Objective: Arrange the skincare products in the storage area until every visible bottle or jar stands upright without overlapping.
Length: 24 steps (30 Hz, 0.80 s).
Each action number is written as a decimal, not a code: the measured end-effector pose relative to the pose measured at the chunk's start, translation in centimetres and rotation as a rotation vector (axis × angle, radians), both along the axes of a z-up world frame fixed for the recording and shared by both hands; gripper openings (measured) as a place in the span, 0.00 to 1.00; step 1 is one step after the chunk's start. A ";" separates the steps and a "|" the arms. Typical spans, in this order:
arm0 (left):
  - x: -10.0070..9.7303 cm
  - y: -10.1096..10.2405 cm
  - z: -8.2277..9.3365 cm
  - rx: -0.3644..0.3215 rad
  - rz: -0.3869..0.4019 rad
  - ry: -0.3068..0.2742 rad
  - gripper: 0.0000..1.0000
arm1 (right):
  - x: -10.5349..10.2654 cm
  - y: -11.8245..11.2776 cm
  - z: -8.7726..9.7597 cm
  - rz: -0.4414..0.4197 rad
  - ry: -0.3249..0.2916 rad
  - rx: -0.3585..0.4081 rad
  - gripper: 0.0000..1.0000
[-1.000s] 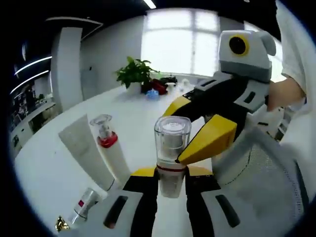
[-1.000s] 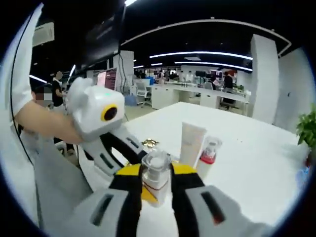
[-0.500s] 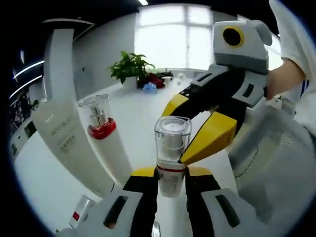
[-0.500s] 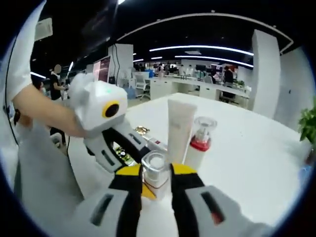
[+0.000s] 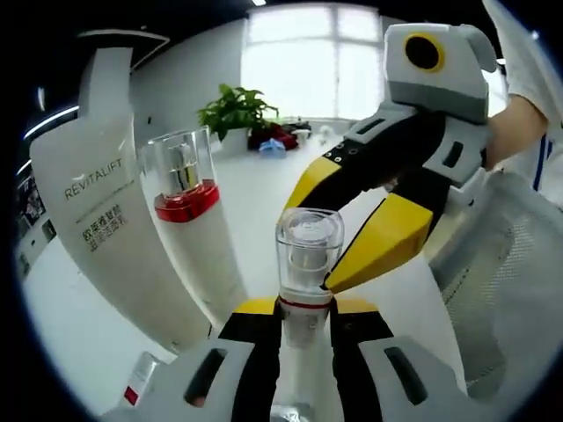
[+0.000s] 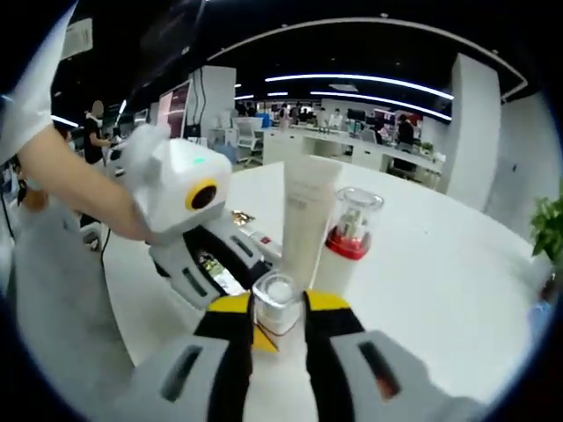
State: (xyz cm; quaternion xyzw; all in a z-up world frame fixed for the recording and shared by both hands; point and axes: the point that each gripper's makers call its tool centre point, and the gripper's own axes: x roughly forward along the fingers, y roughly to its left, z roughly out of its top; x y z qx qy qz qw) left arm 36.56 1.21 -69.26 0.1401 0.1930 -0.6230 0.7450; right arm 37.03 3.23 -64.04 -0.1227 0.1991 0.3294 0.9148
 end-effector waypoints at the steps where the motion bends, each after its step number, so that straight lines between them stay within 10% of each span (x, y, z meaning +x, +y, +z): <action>1: 0.2 0.0 0.1 -0.005 0.003 0.006 0.18 | 0.1 0.0 0.0 -0.003 0.000 0.003 0.21; 24: 1.9 -0.3 0.2 0.017 -0.034 -0.035 0.18 | 1.9 -0.3 -0.2 -0.035 -0.019 0.001 0.21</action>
